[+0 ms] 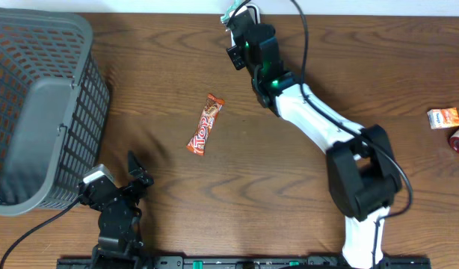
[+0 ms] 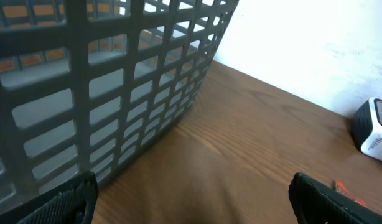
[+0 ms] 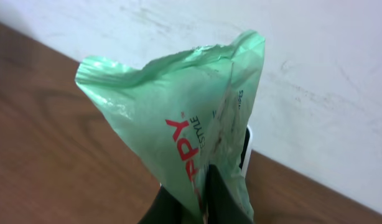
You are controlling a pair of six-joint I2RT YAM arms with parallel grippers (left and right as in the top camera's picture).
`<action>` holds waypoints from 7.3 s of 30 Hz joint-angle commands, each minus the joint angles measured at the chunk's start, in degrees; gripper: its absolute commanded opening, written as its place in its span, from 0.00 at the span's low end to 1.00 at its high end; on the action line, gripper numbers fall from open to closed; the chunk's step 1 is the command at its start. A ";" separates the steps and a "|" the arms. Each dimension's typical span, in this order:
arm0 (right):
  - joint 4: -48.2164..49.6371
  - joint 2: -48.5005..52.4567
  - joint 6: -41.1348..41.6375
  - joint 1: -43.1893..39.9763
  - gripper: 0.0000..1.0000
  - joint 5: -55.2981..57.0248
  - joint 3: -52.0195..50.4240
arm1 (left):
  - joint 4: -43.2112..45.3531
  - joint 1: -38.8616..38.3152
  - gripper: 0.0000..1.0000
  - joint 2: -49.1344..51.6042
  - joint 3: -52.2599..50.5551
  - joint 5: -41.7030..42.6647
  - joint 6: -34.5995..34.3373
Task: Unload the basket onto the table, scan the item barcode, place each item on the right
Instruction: 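Lift the wipes pack and hold it over the scanner, then carry the wipes pack to the right edge and release it, then reach the right gripper to the red TOP bar and grasp it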
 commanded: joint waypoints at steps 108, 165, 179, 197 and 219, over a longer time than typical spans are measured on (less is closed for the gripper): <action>-94.29 4.26 13.92 -19.41 0.01 21.16 34.62 | -0.24 0.20 0.98 -0.11 -1.49 -0.33 -0.11; -63.82 4.44 29.75 18.03 0.99 -4.70 11.67 | -0.24 0.20 0.98 -0.11 -1.49 -0.33 -0.11; -50.73 7.87 59.23 19.82 0.80 -1.22 11.67 | -0.24 0.20 0.98 -0.11 -1.49 -0.33 -0.11; -45.31 12.70 71.34 18.82 0.60 -1.79 11.67 | -0.24 0.20 0.98 -0.11 -1.49 -0.33 -0.11; -88.63 5.09 63.73 13.94 0.02 5.73 11.89 | -0.24 0.20 0.98 -0.11 -1.49 -0.33 -0.11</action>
